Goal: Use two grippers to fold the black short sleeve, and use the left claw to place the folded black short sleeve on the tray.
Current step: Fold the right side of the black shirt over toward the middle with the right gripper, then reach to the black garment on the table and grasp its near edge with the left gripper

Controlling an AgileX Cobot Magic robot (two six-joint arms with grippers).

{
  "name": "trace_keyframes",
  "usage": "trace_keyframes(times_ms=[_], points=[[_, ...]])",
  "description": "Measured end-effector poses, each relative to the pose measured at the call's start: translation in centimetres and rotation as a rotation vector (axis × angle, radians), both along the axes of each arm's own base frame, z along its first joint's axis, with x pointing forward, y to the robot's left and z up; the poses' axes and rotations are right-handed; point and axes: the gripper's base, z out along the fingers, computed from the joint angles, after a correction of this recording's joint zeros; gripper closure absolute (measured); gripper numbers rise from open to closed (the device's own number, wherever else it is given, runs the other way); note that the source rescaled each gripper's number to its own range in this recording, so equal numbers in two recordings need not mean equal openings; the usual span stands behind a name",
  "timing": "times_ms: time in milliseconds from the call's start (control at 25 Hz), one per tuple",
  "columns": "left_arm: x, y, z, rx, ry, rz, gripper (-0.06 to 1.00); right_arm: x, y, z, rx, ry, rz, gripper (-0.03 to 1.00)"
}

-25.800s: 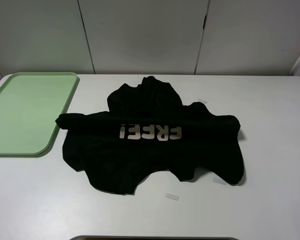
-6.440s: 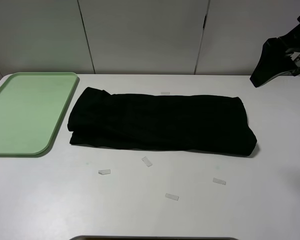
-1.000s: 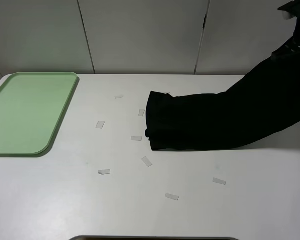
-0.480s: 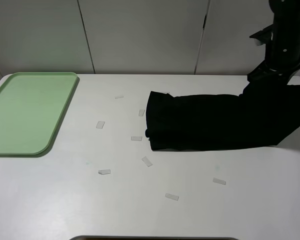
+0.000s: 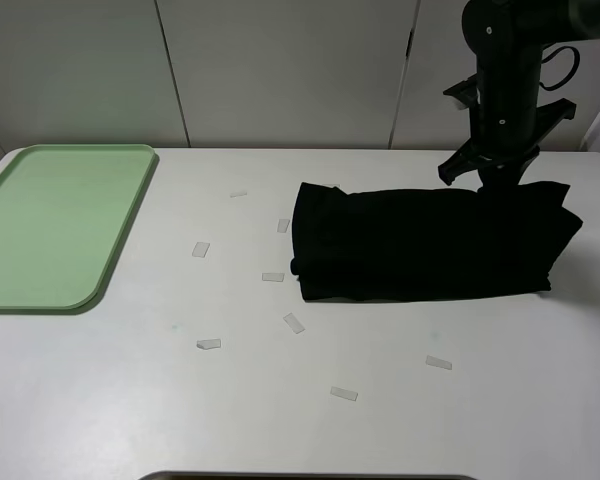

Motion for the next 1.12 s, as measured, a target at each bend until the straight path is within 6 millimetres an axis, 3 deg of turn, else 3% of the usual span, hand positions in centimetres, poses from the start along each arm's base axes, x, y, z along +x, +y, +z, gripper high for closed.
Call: trace_keyframes(times_ms=[240,280,400,440,520,760,1120], points=[[0.0,0.0,0.0,0.000,0.000,0.000,0.01,-0.3,1.0,-0.1,0.021,-0.004,-0.025,0.87],[0.0,0.0,0.0,0.000,0.000,0.000,0.01,-0.3,1.1,-0.1,0.030,-0.002,-0.035,0.79],[0.0,0.0,0.0,0.000,0.000,0.000,0.01,-0.5,1.5,-0.3,0.078,0.003,-0.071,0.27],[0.0,0.0,0.0,0.000,0.000,0.000,0.01,-0.5,1.6,-0.3,0.098,0.008,-0.087,0.14],[0.0,0.0,0.0,0.000,0.000,0.000,0.01,-0.6,1.9,-0.4,0.124,0.015,-0.103,0.03],[0.0,0.0,0.0,0.000,0.000,0.000,0.01,-0.8,1.9,0.6,0.146,-0.006,-0.111,-0.03],[0.0,0.0,0.0,0.000,0.000,0.000,0.01,-2.8,1.5,6.9,0.205,-0.125,-0.078,-0.03]])
